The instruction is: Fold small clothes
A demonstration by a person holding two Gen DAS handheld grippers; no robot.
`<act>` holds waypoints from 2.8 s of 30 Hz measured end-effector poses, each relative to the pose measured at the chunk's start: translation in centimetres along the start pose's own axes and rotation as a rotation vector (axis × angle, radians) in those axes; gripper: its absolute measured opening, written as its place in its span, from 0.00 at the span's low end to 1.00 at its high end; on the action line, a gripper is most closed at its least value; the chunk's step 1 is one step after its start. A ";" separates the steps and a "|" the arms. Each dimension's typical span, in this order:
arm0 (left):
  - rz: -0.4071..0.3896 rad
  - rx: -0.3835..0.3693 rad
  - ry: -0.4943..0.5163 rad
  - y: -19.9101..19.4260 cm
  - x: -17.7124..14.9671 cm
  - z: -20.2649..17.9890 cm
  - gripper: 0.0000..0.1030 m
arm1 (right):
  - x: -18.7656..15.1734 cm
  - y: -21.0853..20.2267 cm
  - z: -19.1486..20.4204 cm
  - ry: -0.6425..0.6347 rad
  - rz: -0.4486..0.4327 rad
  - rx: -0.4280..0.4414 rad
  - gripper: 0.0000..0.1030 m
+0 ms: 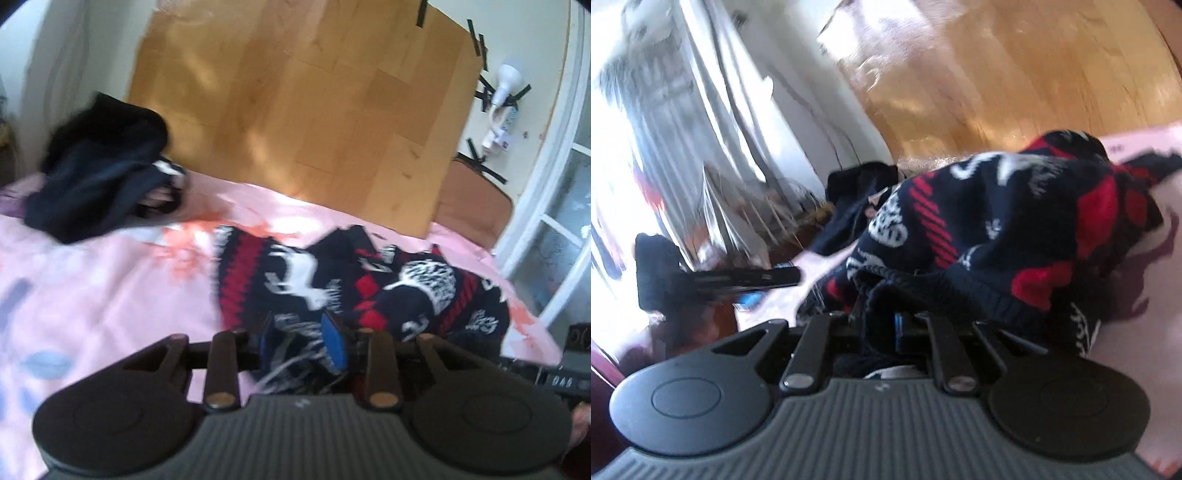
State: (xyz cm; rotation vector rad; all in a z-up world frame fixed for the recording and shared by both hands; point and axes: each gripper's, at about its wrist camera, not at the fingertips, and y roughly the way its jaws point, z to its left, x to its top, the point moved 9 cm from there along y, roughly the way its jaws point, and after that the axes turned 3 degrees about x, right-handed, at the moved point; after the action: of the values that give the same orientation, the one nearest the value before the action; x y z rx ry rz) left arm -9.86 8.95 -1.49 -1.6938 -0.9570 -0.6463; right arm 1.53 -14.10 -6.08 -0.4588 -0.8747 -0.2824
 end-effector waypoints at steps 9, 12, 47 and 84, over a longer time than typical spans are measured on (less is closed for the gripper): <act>0.047 -0.011 0.048 4.0 -0.5 -2.1 0.32 | 0.0 0.3 0.1 -0.018 0.006 -0.018 0.15; 0.032 0.008 0.077 3.6 1.0 -1.5 0.41 | 0.1 0.2 0.1 -0.013 0.007 -0.016 0.18; -0.113 0.056 0.081 -2.7 5.0 1.5 0.19 | 7.8 8.7 2.8 0.077 0.002 0.194 0.23; -0.331 -0.080 -0.098 -12.0 21.4 -0.5 0.06 | 16.7 -11.3 2.0 -0.040 -0.494 -0.237 0.10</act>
State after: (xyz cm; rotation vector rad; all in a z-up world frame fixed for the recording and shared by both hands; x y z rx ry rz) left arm -8.49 16.25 21.94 -1.6630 -1.3128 -0.8337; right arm 5.64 -23.75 11.23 -0.4638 -0.9923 -0.8389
